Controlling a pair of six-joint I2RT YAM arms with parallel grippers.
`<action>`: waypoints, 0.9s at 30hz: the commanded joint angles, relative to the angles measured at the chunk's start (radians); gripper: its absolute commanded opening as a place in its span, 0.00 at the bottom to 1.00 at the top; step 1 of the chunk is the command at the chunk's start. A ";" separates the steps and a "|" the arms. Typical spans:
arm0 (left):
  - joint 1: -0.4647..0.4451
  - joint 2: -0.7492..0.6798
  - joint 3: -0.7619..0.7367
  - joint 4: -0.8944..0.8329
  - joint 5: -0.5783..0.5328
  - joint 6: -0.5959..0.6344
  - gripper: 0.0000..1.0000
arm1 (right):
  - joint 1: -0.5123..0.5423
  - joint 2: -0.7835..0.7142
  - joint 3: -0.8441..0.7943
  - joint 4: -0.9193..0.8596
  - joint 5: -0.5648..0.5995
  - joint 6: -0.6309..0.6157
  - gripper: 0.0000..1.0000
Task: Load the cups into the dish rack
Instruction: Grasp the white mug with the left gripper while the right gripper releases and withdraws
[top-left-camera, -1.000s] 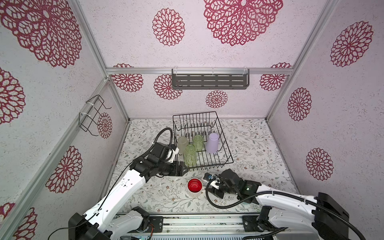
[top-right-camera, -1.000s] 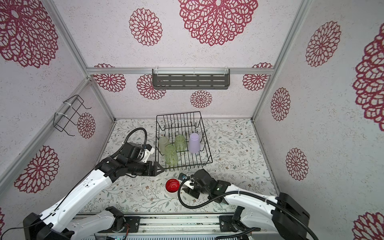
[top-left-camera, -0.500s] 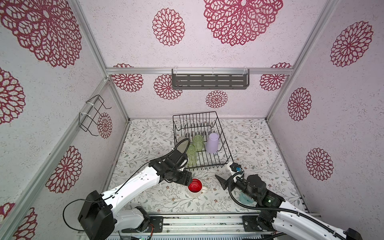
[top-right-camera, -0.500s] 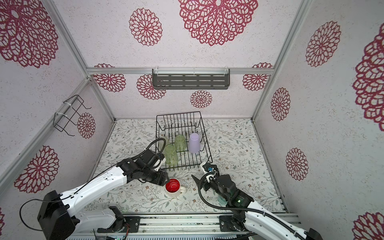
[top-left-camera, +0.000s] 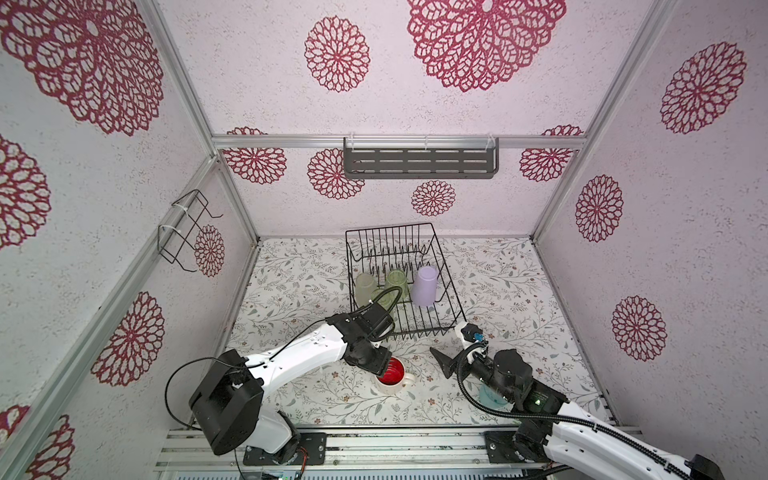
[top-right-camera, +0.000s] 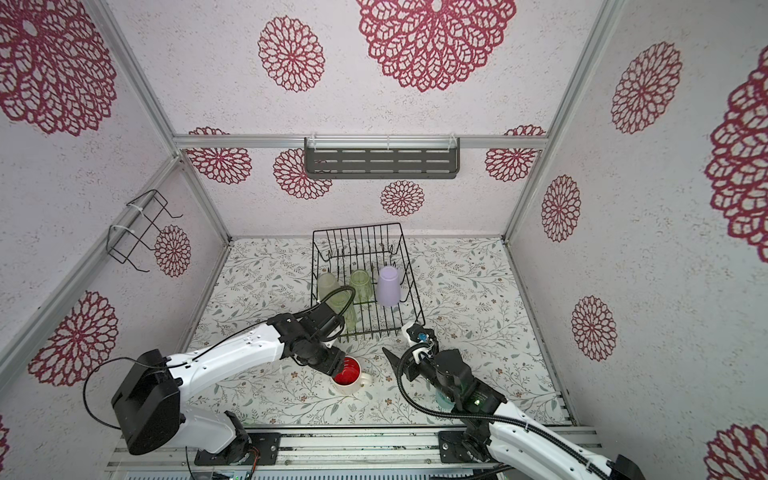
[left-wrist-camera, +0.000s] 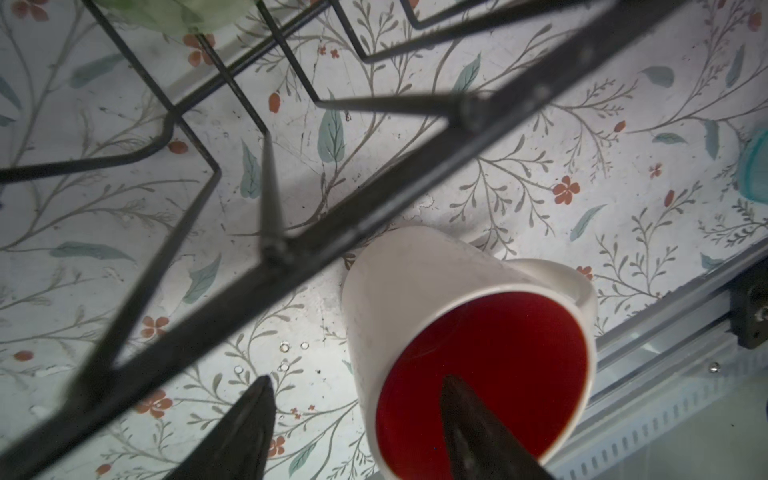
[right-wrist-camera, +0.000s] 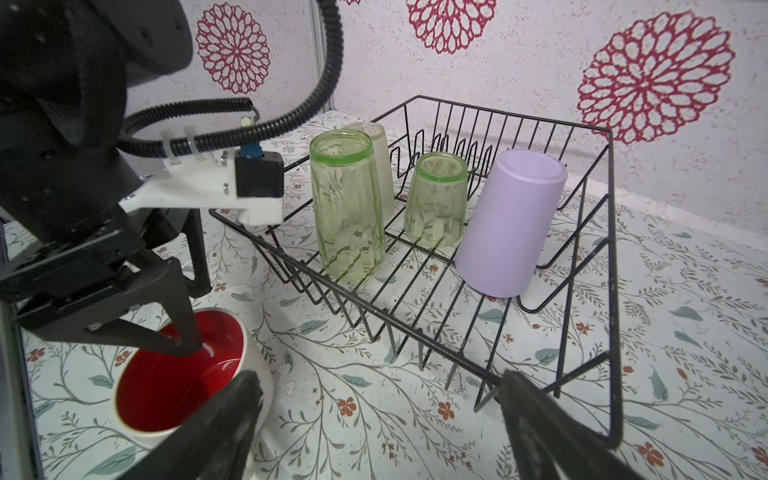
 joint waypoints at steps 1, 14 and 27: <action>-0.030 0.007 -0.004 0.016 -0.043 0.019 0.61 | -0.007 0.007 -0.003 0.061 0.033 -0.015 0.93; -0.126 0.041 -0.007 0.066 -0.169 0.033 0.25 | -0.007 0.004 0.002 0.070 0.064 -0.030 0.93; -0.091 -0.099 0.001 0.143 -0.085 0.081 0.00 | -0.009 0.063 0.046 0.025 0.090 0.028 0.93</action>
